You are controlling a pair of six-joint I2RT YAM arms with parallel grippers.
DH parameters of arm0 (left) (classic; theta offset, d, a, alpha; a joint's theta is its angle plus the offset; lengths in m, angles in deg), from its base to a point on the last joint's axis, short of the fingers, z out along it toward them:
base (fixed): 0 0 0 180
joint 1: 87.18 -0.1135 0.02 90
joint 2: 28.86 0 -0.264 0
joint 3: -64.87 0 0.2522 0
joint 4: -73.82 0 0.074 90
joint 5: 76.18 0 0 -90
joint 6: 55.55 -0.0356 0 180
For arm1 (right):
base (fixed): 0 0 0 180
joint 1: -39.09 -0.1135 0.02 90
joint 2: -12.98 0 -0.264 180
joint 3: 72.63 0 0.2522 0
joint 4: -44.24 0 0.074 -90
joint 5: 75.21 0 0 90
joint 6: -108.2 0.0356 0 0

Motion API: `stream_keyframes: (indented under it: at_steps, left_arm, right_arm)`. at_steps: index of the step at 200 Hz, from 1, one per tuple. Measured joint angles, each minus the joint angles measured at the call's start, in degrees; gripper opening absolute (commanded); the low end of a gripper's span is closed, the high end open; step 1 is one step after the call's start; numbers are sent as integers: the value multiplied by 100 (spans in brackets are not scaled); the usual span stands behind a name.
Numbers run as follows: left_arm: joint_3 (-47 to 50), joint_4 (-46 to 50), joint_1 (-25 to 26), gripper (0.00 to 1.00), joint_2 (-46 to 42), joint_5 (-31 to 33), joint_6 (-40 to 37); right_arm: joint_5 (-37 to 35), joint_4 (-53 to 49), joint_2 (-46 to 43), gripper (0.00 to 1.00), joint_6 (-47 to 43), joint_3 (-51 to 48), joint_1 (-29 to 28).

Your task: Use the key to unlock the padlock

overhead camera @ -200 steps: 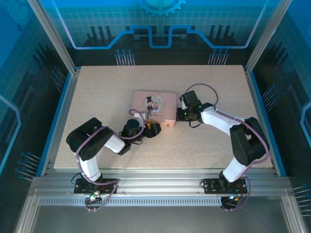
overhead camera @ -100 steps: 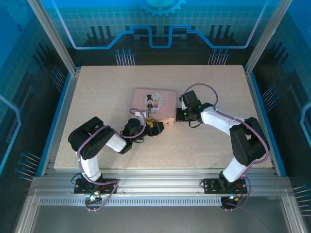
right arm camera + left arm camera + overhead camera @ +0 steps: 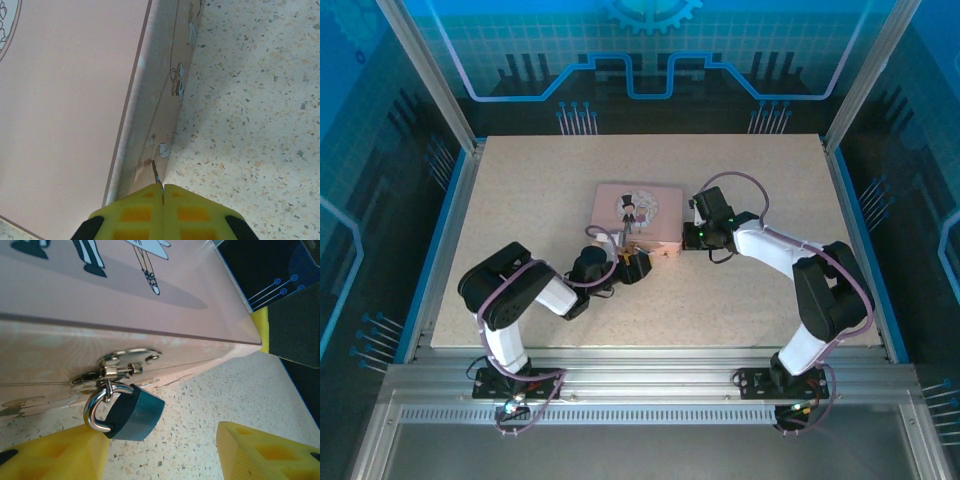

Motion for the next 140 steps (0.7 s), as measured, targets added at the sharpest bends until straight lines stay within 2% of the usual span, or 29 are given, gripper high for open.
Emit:
stream_keyframes:
  at_steps: [23, 54, 93, 116, 140]
  left_arm:
    - [31, -90, 0, 59, -22, -13, 2]
    - [33, -247, 0, 68, -20, -13, 42]
    - [24, -396, 0, 73, 90, -9, 138]
    - [-57, -404, 0, 74, 195, -9, 153]
    - [-103, -551, 0, 70, 330, -9, 175]
  right_arm:
    - [2, 13, 0, 0, 0, 0, 0]
    - [2, 57, 0, 0, 0, -33, 0]
    - [2, 57, -2, 0, 0, -35, 0]
    - [2, 63, -2, 0, 0, -39, 0]
    - [2, 70, -2, 0, 0, -39, 0]
